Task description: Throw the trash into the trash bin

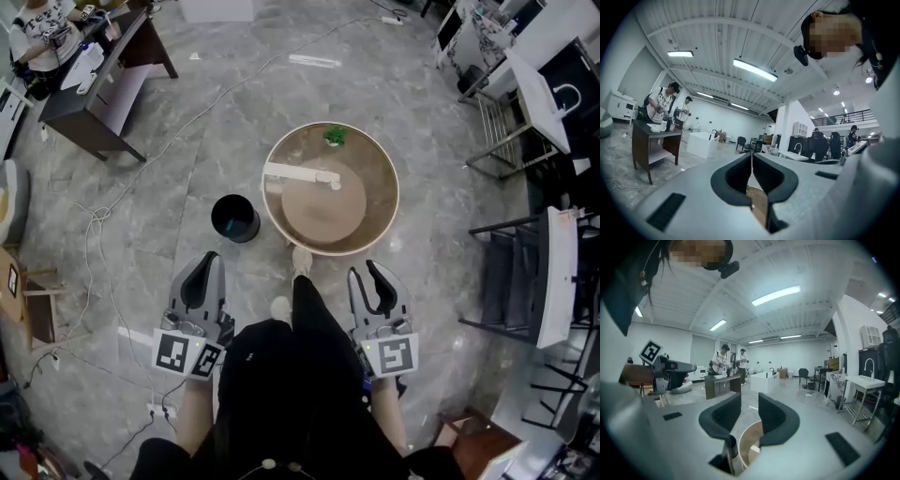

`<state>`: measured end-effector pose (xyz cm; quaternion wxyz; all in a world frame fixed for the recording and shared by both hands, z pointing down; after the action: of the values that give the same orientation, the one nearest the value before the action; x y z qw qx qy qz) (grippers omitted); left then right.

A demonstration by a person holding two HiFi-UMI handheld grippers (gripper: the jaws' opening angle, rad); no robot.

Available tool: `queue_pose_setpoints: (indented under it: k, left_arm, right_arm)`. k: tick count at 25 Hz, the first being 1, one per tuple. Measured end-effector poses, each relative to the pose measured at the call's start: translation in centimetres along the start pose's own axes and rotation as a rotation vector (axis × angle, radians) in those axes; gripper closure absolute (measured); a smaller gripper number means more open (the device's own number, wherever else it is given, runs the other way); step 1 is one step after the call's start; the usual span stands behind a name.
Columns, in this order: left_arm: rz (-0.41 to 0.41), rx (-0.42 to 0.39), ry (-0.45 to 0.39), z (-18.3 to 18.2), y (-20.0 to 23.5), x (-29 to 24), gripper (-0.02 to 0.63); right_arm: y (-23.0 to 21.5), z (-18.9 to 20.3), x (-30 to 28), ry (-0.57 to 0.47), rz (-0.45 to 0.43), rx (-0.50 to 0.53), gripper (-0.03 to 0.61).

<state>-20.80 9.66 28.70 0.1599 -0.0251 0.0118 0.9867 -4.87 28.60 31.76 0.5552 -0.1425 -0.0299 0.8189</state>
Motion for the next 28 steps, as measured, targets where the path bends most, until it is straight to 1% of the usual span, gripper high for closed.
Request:
queue_pose_setpoints:
  k: [3,6,9,11,13,15,16,18,21,23,24,26,28]
  left_arm:
    - [-0.028,0.009,0.028,0.5,1.0,-2.9,0.611]
    - [-0.040,0.038,0.037,0.8,2.0,-6.8,0.611]
    - [-0.036,0.043,0.050,1.4,2.7,-11.2,0.611]
    - [-0.032,0.047,0.075,2.4,2.9,-13.9,0.611]
    - [-0.029,0.056,0.122,4.0,3.1,-16.1,0.611]
    - [-0.029,0.076,0.180,6.3,3.4,-17.9,0.611]
    - [-0.028,0.099,0.207,7.6,3.4,-18.7,0.611]
    - [-0.021,0.170,0.256,10.4,3.1,-20.4,0.609]
    - [0.008,0.259,0.335,14.8,2.3,-22.7,0.595]
    - [0.043,0.328,0.404,18.4,1.7,-24.2,0.547]
    - [0.064,0.370,0.443,20.5,1.4,-24.8,0.534]
    - [0.092,0.447,0.524,24.9,0.7,-25.7,0.534]
    - [0.084,0.505,0.602,29.3,0.5,-25.9,0.534]
  right_arm:
    - [-2.1,1.3,-3.7,0.077,-0.026,0.030,0.457]
    - [-4.5,2.4,-7.5,0.144,-0.056,0.056,0.443]
    - [-7.5,4.2,-11.1,0.235,-0.049,0.100,0.428]
    - [-9.4,5.7,-13.4,0.284,-0.048,0.135,0.420]
    - [-10.7,7.3,-15.5,0.325,-0.061,0.165,0.412]
    - [-11.7,9.0,-17.6,0.371,-0.074,0.190,0.406]
    - [-12.3,9.9,-18.7,0.390,-0.080,0.202,0.407]
    - [-13.4,11.9,-20.8,0.429,-0.093,0.213,0.416]
    - [-15.1,15.8,-23.5,0.510,-0.099,0.190,0.425]
    - [-16.3,18.5,-25.4,0.566,-0.094,0.165,0.422]
    - [-16.8,20.0,-26.2,0.595,-0.090,0.154,0.420]
    - [-18.0,23.3,-27.7,0.658,-0.078,0.139,0.420]
    - [-19.3,26.6,-28.9,0.730,-0.057,0.135,0.420]
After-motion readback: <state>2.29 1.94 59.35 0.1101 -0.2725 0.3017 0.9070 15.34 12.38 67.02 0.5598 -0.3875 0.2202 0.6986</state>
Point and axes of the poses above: the fingertips, and each gripper's own axes: x backward along the fingers, y to its left, z out of its underside, the point moved 1 cm from there along x, backward along the fingers, and after that the axes turned 14 degrees about -x, right-handed, at the moved point
